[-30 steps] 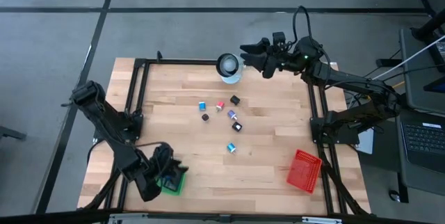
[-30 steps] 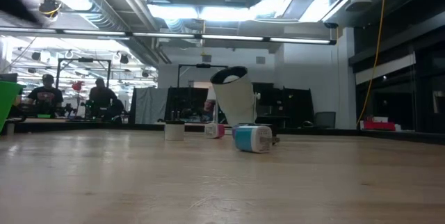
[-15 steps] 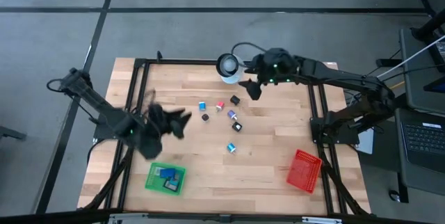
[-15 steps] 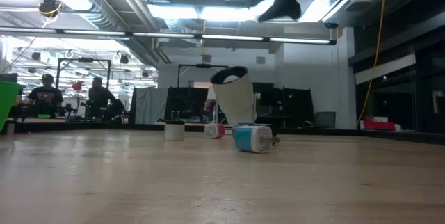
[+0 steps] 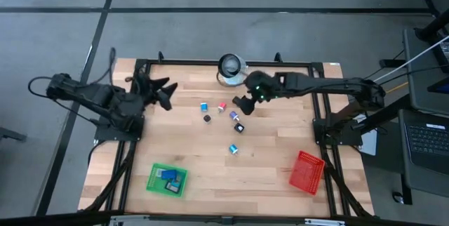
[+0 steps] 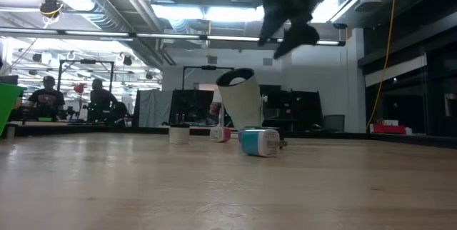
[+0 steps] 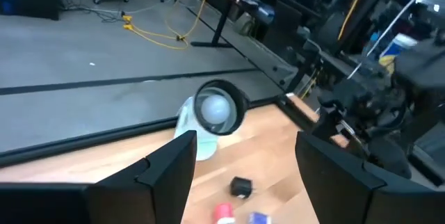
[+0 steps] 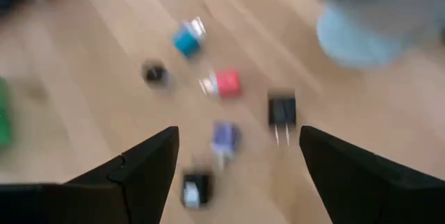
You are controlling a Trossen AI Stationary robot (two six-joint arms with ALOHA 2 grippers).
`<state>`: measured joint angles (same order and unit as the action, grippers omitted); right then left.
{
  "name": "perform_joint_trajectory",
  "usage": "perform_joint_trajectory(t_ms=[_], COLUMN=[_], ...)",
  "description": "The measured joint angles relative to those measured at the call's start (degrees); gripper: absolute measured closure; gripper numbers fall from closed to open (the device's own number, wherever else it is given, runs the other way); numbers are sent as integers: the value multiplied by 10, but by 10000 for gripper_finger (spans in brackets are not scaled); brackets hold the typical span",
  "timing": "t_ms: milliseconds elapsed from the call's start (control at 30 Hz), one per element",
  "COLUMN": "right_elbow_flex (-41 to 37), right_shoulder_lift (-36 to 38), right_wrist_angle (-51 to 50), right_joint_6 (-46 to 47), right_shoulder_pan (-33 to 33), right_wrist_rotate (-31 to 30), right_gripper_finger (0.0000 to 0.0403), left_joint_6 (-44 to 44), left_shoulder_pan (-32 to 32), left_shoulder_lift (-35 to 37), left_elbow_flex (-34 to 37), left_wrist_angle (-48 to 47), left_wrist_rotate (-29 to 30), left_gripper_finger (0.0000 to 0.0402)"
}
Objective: Pick & Place Office items
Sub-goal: Put the bottom black charger adapter into the red bin
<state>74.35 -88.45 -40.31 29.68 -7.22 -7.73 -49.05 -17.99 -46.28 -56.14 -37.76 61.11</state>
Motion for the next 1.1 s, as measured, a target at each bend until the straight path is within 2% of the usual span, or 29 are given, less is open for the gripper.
perform_joint_trajectory(t_ms=[200, 333, 600, 767, 1100], right_elbow_flex=[0, 0, 0, 0, 0], right_shoulder_lift=[-70, -121, -194, -208, -219], right_wrist_angle=[-49, -50, -47, -29, 2], right_joint_6=[61, 104, 166, 187, 205], right_shoulder_pan=[34, 63, 88, 92, 87], right_wrist_rotate=[-21, -10, 26, 44, 42], right_gripper_finger=[96, 96, 96, 96, 96], left_joint_6=[34, 35, 20, 18, 32], left_shoulder_pan=[22, 32, 32, 32, 32], left_shoulder_lift=[56, 81, 119, 132, 132], left_elbow_flex=[1, 14, 66, 98, 101], left_wrist_angle=[-70, -99, -99, -62, -57], left_wrist_rotate=[-34, -58, -98, -128, -138], left_gripper_finger=[162, 162, 162, 162, 162])
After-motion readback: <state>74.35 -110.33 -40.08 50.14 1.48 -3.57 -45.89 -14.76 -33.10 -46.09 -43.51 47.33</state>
